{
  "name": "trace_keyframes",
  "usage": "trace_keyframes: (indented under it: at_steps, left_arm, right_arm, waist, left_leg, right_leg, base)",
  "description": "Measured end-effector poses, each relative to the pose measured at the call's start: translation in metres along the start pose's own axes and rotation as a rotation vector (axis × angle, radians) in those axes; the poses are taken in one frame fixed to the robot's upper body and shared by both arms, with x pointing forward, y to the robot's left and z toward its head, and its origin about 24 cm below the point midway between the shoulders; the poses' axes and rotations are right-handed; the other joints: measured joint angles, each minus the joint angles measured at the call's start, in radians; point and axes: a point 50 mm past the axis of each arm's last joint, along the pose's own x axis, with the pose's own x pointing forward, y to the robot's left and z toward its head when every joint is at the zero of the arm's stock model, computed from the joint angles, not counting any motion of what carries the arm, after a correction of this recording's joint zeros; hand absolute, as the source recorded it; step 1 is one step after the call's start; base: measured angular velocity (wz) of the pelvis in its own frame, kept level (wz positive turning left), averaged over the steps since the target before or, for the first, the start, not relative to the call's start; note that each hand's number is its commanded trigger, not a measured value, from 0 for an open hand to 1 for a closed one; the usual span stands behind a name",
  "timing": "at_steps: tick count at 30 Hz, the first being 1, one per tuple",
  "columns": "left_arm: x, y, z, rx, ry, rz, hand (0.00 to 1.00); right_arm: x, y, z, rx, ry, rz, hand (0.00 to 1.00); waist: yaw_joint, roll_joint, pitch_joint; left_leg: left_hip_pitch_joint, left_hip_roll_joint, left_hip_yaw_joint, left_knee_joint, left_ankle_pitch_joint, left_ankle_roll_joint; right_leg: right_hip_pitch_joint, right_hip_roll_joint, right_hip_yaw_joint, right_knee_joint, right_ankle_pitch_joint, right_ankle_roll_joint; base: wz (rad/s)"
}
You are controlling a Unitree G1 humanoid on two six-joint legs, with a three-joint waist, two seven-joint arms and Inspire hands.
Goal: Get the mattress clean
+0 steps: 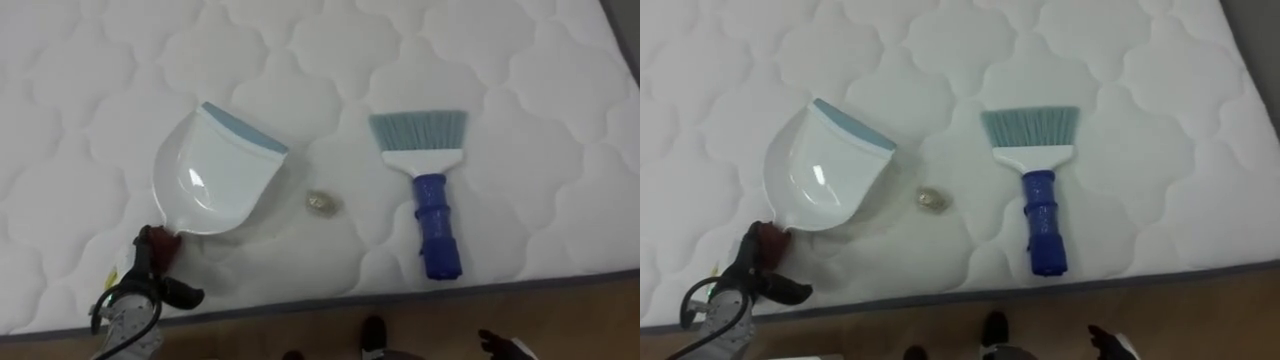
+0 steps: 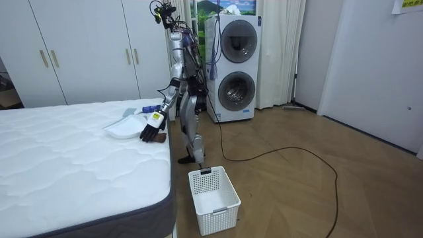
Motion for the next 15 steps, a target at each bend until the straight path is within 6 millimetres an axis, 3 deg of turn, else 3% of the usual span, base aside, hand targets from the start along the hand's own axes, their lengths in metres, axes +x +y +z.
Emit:
trace_keyframes:
  at_steps: [1,15]
  left_arm:
    - [0.001,0.000,0.001,0.000,0.001,0.001,1.00]
    - [0.002,0.004,-0.007,-0.027,0.088,0.006,1.00]
  right_arm:
    - [0.000,0.000,0.000,0.000,-0.001,0.000,0.00]
    - [-0.001,0.001,0.000,0.024,0.007,-0.004,0.00]
  waist:
    - [0.000,0.000,0.0000]
    - [-0.003,0.001,-0.0010]
  left_leg:
    - [-0.004,0.000,0.000,0.004,0.000,0.000]
    - [-0.013,0.005,0.026,0.007,-0.006,0.007]
  right_leg:
    - [-0.003,0.001,0.003,0.000,-0.001,0.001]
    - [-0.007,0.004,0.006,0.005,0.004,0.001]
  base:
    - [0.00]
    - [-0.01]
